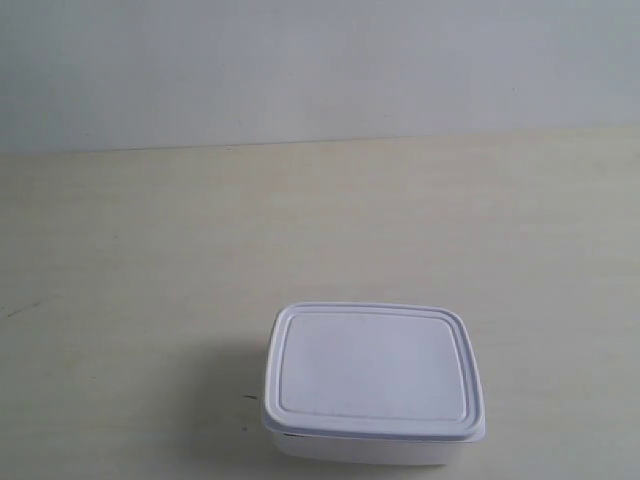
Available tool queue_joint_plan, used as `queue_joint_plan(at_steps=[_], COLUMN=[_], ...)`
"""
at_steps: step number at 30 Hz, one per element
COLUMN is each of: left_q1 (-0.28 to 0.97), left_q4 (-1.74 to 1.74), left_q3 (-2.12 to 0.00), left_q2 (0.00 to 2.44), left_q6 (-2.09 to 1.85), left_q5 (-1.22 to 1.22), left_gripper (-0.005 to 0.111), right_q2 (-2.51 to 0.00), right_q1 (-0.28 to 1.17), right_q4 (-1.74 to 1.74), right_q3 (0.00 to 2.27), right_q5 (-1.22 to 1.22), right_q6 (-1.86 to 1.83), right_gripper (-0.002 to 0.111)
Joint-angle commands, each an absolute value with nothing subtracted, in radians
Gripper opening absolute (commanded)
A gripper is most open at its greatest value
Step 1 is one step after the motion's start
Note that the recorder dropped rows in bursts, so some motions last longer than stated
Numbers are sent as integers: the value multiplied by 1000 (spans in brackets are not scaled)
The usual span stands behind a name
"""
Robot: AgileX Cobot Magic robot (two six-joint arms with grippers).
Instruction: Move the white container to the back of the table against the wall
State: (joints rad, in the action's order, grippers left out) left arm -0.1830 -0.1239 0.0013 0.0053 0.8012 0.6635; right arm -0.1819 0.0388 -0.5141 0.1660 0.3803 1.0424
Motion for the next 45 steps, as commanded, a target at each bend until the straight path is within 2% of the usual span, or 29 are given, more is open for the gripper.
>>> queue_joint_plan(at_steps=[1,6,9,20,27,33,39,45], left_q1=[-178,-178,-178,-178,-110,19,208,493], left_q4=[-415,-903,-1083,-1242,-1205,-1113,-989,-720], left_q3=[-24,-201,-279,-289,-252,-246,-246,-257], left_q2=[21,176,285,574,628,694,845,1067], left_q6=[1045,1410,1572,1647,1624,1531,1382,1103], left_q5=[671,672,723,989,996,902,809,770], left_gripper=[0,0,0,0,0,0,0,0], right_q2=[-363,-575,-665,-763,-794,-893,-956,-967], right_q1=[35,35,35,35,35,35,40,210], right_q4=[-872,-1121,-1211,-1362,-1389,-1389,-1406,-1451], right_q3=[233,302,328,337,337,375,380,380], right_q5=[457,665,742,836,813,813,825,726], right_q6=[1296,1471,1512,1594,1623,1623,1623,1623], right_gripper=[0,0,0,0,0,0,0,0])
